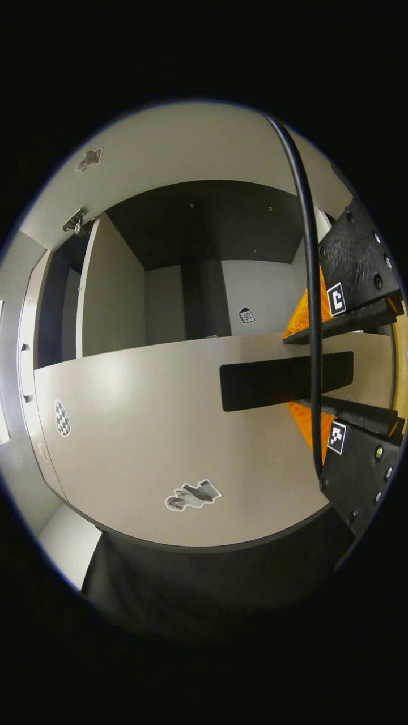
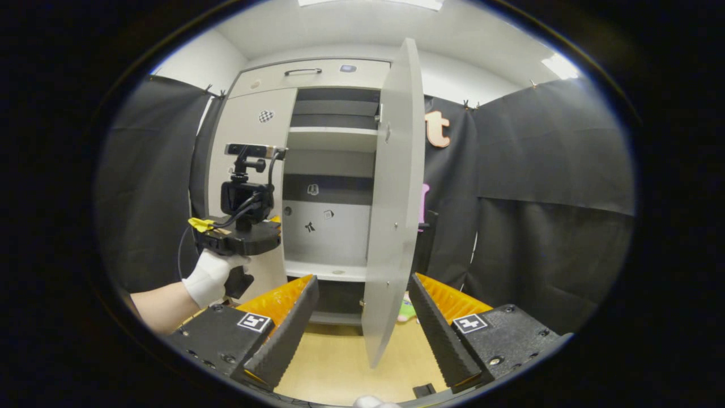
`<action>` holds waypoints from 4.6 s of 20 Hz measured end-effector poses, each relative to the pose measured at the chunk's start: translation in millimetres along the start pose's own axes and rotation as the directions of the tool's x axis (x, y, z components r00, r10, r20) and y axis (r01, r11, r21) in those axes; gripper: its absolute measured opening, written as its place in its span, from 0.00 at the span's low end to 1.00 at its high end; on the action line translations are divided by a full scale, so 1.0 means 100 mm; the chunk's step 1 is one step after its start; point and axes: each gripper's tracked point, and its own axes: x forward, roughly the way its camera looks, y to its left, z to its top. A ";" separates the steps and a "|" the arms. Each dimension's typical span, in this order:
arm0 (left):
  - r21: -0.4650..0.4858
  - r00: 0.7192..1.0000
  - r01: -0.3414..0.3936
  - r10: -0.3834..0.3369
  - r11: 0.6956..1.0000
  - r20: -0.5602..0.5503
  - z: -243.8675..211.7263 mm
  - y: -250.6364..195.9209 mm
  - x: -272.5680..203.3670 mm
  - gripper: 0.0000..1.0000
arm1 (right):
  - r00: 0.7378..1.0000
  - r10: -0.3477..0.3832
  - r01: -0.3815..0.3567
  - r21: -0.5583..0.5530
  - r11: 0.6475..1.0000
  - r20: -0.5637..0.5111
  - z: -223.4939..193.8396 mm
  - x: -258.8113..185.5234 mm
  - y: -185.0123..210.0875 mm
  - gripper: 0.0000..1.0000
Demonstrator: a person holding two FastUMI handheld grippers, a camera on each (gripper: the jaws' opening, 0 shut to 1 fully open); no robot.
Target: Open the right door of the double-door shoe cabinet with the right hand, and open the left door with the left hand.
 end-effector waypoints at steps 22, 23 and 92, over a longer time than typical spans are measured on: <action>-0.111 0.995 0.094 -0.096 0.989 -0.013 -0.02 0.23 -0.59 0.00 | 0.988 0.154 -0.154 -0.022 0.988 0.003 -0.03 -0.08 0.25 1.00; -0.113 0.995 0.095 -0.098 0.989 -0.016 -0.04 0.28 -0.66 0.00 | 0.987 0.162 -0.162 -0.022 0.987 0.004 -0.03 -0.09 0.26 1.00; -0.014 0.979 -0.203 0.202 0.979 -0.034 -0.09 2.24 -2.78 0.86 | 0.955 0.292 -0.291 -0.028 0.956 0.051 0.13 -0.21 1.09 1.00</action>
